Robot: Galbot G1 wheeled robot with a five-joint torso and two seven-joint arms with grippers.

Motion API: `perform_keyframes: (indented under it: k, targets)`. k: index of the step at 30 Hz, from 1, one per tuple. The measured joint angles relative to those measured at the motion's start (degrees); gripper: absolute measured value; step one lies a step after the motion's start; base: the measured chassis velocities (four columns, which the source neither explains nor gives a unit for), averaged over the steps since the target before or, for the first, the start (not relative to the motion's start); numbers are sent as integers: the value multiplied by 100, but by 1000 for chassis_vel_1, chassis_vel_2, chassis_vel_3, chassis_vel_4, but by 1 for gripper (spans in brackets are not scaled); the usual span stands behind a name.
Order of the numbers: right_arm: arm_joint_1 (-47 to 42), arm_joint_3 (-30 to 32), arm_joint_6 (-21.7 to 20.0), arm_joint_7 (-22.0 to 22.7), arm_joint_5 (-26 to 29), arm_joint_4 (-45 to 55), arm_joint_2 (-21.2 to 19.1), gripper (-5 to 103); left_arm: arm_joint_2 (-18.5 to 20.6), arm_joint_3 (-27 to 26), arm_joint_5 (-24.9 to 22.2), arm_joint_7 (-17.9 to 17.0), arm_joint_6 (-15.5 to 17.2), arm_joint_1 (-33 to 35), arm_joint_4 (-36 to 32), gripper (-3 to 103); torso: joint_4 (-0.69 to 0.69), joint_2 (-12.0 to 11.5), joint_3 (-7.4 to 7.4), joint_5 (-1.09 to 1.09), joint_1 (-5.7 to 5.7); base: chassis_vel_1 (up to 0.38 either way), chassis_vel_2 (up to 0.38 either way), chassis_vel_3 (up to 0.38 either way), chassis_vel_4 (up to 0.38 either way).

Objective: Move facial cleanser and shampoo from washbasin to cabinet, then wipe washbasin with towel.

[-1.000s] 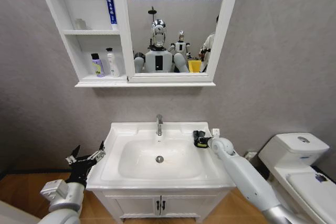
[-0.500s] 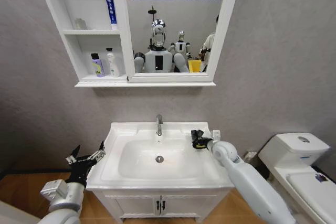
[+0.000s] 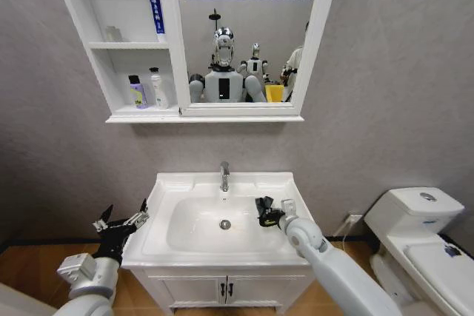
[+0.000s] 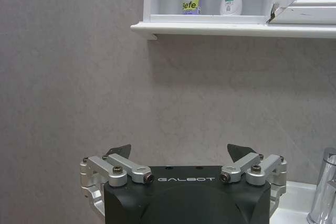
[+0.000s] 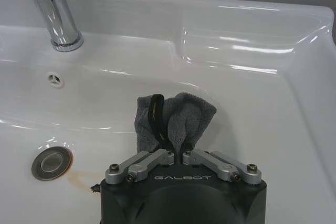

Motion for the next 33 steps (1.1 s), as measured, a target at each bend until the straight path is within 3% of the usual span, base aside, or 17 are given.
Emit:
perform_keyframes:
  k: [23,33]
  targets:
    - [57,-192,19,211,-264,-697,278,2,0,0,0,0,0,0,0,100,0,1,-1,-1,-1,0,0,0,0]
    - [89,-324,20,79,-399,-1051,718,2,0,0,0,0,0,0,0,100,-2,2,-1,-1,-1,0,0,0,0]
